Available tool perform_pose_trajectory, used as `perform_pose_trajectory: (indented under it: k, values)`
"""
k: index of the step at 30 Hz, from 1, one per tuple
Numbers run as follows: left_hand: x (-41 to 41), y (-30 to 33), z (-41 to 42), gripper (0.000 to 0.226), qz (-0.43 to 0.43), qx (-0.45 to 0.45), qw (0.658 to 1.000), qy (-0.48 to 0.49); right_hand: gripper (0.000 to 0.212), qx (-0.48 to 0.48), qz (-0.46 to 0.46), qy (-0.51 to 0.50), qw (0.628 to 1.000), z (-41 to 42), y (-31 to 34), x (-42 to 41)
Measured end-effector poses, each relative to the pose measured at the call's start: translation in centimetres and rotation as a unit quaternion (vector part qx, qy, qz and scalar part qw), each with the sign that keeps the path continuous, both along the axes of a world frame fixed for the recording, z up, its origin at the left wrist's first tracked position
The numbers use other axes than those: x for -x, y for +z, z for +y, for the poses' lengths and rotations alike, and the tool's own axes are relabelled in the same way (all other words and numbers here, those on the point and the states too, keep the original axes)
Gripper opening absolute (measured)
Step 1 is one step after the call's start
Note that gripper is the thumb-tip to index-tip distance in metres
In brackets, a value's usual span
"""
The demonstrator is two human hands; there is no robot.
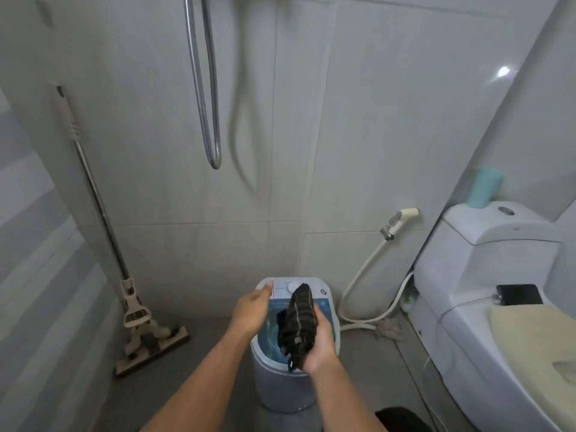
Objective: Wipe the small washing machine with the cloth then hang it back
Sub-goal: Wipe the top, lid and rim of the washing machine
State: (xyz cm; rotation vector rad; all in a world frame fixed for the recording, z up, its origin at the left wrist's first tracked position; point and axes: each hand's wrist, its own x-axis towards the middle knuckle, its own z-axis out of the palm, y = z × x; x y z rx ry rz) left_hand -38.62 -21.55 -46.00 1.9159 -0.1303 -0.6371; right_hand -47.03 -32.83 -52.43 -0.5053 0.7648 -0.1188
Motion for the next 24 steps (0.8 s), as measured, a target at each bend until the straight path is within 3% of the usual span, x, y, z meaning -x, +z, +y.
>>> perform_pose_trajectory:
  k: [3,6,8,11,13,16,18,24]
  values:
    - [-2.3,-3.9,0.5,0.036,0.037,0.010,0.999,0.039,0.057,-0.075,-0.012,-0.033,0.997,-0.8,-3.6,-1.8]
    - [-4.7,-7.9,1.3,0.040,0.049,-0.022,0.996,0.066,0.053,-0.091,-0.011,-0.050,0.995,-1.4,-6.2,-3.9]
    - [-6.1,-10.4,1.6,0.046,0.062,-0.041,0.993,0.090,0.052,-0.029,0.018,-0.045,0.998,-2.6,-7.3,-5.9]
    - [-7.9,-13.1,1.6,0.045,0.079,-0.042,0.991,0.100,0.041,0.159,0.076,0.017,0.984,-4.7,-7.6,-9.2]
    - [-8.8,-14.7,1.5,0.036,0.080,-0.038,0.991,0.101,0.028,0.361,0.099,0.068,0.925,-6.0,-7.7,-11.7]
    - [-9.6,-16.9,0.8,0.014,0.089,-0.015,0.991,0.102,0.028,0.607,0.072,0.165,0.774,-7.9,-9.3,-15.6]
    - [-9.9,-18.3,0.4,0.019,0.088,-0.008,0.990,0.106,0.036,0.683,0.087,0.227,0.689,-8.9,-10.9,-17.8]
    - [-10.1,-22.5,-0.4,0.036,0.076,0.009,0.987,0.139,0.042,0.795,0.118,0.347,0.484,-8.9,-13.6,-21.4]
